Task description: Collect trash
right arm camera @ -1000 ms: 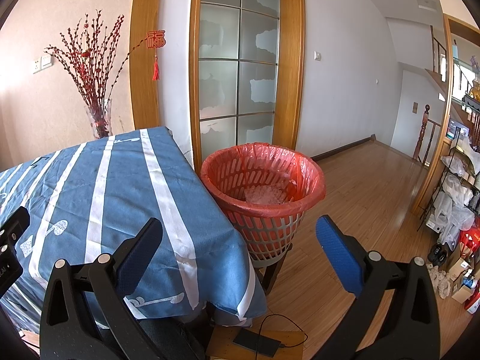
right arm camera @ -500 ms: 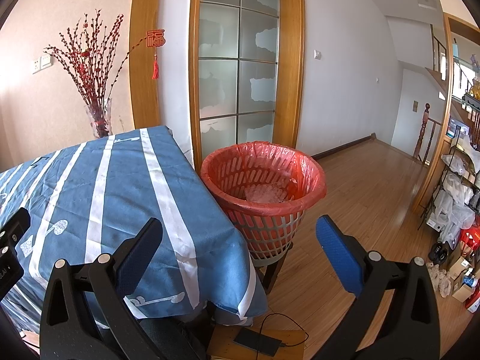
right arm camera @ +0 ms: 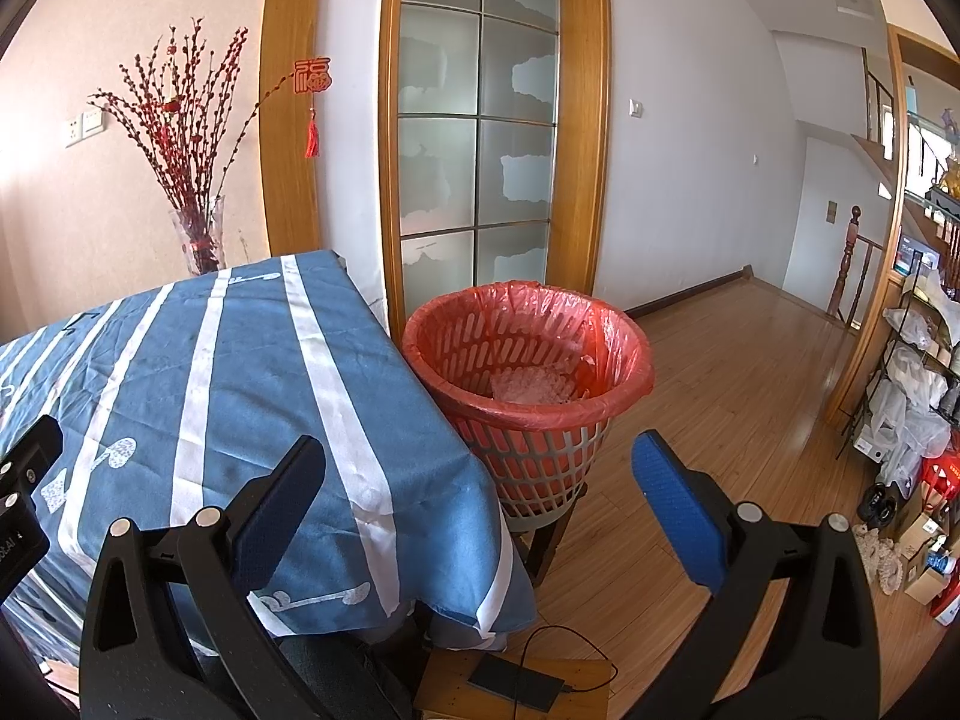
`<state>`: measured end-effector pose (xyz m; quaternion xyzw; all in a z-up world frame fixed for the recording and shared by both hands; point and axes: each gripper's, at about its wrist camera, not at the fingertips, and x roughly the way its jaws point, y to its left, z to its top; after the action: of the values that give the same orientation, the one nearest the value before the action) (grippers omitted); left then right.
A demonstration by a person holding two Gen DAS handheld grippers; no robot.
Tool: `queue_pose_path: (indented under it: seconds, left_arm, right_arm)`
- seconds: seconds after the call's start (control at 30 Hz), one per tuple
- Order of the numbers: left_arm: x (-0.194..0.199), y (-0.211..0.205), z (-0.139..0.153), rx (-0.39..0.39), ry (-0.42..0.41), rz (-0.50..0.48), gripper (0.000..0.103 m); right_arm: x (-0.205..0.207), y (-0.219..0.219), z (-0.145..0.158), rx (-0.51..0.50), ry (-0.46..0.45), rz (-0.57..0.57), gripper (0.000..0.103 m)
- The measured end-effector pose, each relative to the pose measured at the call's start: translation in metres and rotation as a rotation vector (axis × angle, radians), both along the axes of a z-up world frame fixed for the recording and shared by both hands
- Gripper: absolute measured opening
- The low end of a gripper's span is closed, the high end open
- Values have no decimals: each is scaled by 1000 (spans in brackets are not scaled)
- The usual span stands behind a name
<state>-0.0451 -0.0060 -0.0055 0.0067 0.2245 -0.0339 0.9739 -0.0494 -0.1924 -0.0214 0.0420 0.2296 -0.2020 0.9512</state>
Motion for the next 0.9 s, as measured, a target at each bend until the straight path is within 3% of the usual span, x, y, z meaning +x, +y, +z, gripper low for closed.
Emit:
queue_pose_path:
  seconds: [0.9]
  left_arm:
    - [1, 3, -5, 8, 13, -5, 99]
  right_arm:
    - [-1, -1, 0, 2, 3, 2, 101]
